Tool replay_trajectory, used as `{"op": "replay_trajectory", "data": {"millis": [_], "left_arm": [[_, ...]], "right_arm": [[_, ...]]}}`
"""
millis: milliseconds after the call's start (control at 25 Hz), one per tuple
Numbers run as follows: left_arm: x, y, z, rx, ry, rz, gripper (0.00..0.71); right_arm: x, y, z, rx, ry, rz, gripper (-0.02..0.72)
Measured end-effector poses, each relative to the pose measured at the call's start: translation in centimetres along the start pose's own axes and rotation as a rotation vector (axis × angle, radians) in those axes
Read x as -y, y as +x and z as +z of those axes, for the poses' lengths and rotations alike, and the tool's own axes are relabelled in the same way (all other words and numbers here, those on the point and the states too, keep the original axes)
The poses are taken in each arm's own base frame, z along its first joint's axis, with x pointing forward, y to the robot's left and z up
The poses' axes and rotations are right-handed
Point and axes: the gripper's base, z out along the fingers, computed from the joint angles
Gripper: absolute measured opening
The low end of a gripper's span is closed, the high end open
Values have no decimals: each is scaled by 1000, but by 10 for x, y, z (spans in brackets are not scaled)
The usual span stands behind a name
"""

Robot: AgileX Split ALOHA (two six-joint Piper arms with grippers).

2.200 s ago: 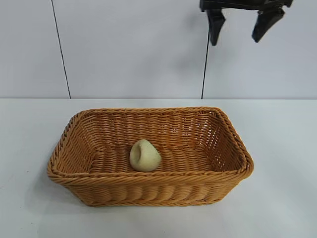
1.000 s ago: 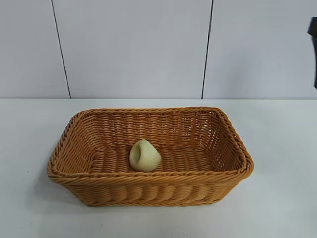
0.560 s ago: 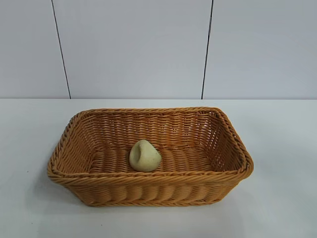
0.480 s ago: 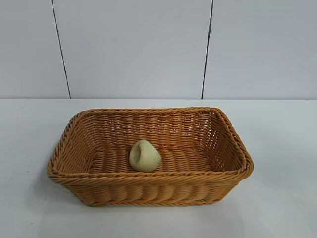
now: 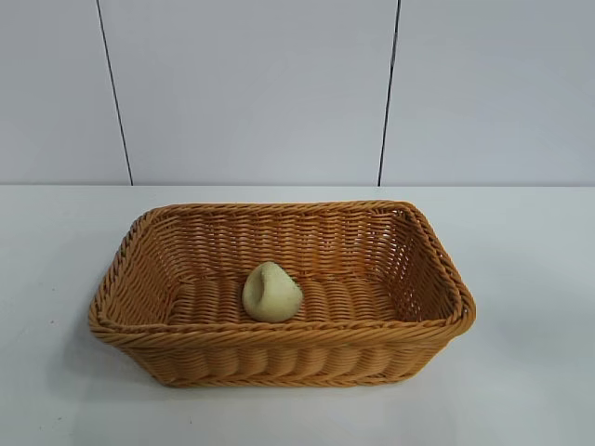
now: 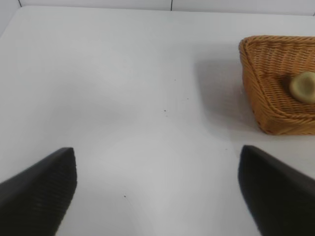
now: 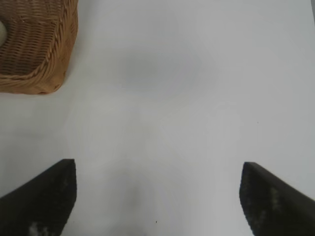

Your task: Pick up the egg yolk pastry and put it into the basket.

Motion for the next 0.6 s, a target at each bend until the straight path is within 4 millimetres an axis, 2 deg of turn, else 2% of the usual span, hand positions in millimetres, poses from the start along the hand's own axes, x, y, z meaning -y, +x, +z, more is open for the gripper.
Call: {"op": "replay_trajectory", "data": {"millis": [480,600], "left_arm": [[0,0,0,0,0,0,643],[0,0,0,0,-1,0,643]], "right_arm": [[0,25,-36,282,-2,1,647],[0,28,-40,315,-2,1,647]]}}
